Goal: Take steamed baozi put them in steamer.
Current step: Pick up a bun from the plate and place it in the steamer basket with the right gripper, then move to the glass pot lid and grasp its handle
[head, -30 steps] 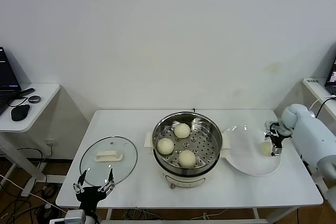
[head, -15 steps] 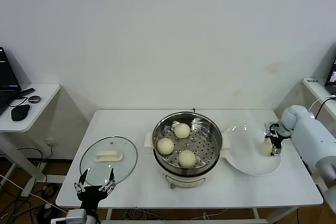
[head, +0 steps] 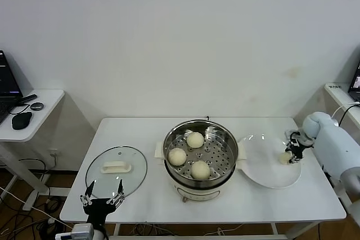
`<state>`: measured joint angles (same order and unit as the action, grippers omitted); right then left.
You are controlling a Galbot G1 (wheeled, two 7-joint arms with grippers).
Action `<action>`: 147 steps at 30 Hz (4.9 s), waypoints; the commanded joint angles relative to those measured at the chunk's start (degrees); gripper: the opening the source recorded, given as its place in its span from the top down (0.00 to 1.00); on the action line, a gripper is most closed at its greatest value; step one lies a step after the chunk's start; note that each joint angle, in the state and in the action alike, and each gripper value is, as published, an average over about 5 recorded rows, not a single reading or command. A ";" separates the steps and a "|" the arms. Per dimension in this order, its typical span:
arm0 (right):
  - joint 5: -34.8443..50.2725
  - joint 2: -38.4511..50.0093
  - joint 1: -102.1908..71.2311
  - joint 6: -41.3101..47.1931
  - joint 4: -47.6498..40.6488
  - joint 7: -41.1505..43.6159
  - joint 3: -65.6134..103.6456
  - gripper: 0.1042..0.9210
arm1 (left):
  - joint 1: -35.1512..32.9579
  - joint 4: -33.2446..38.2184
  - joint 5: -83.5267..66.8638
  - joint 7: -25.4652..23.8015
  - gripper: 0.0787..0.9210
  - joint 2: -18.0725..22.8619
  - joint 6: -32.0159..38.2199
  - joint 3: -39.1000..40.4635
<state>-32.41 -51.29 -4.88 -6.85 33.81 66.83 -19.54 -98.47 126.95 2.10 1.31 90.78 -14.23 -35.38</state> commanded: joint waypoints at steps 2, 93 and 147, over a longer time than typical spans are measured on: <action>18.56 5.97 5.12 7.31 11.52 5.48 -10.28 0.54 | 1.02 0.00 1.16 0.31 0.12 0.16 0.18 0.07; 65.69 6.88 29.72 33.83 45.53 -9.55 -32.13 0.12 | 1.94 4.10 1.74 1.69 0.12 0.18 1.64 0.65; 66.68 -23.54 -79.92 11.52 74.53 -62.10 69.49 0.12 | 15.46 -22.53 83.88 0.82 0.12 -14.12 14.00 4.30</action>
<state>34.20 -72.47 -76.51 5.60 105.30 5.42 46.00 -86.56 112.89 62.28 10.26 82.63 2.97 -34.82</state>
